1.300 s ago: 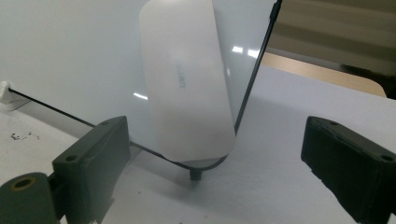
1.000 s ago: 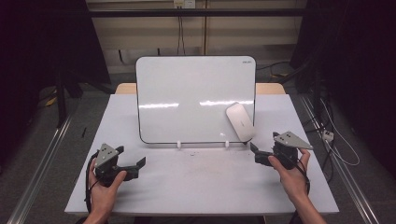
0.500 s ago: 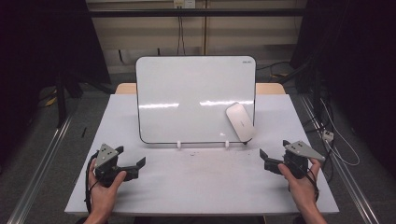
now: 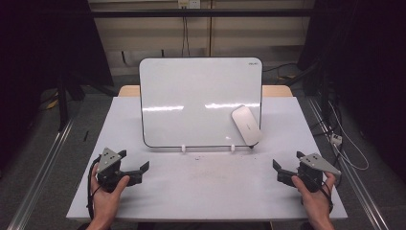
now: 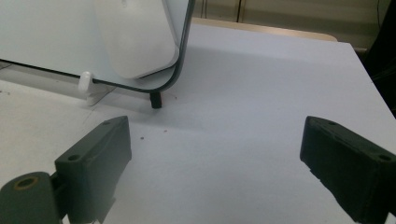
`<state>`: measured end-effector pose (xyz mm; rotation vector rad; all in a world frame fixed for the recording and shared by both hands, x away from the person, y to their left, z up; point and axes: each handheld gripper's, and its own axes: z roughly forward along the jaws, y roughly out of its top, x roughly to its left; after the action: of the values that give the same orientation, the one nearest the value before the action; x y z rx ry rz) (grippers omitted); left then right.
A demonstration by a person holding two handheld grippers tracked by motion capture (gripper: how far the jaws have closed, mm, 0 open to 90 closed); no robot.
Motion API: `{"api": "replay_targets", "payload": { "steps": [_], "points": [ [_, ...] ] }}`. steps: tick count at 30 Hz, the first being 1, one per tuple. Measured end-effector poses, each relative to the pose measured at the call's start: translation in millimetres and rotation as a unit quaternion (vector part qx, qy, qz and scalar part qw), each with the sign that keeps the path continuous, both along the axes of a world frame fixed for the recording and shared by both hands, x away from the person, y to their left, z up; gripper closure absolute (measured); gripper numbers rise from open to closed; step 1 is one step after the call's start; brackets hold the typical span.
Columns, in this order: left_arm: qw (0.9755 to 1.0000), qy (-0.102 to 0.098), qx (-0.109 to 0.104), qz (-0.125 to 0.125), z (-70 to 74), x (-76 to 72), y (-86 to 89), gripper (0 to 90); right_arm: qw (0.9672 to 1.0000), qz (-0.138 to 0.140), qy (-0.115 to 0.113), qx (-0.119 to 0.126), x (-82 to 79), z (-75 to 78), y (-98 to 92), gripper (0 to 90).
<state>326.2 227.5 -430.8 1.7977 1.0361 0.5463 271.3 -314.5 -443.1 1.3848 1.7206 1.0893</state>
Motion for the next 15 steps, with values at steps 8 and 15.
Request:
{"api": "replay_targets", "payload": {
  "steps": [8,15],
  "points": [
    [1.0000,0.000,-0.004,0.003,-0.1,-2.5,0.6,5.5,0.9999,-0.003,-0.011,0.004,-4.3,-1.2,-3.4,8.4],
    [1.0000,0.001,0.001,0.006,0.2,-4.4,3.4,6.2,1.0000,-0.005,-0.005,0.002,-6.1,-6.2,-4.0,8.2]
  ]
}}
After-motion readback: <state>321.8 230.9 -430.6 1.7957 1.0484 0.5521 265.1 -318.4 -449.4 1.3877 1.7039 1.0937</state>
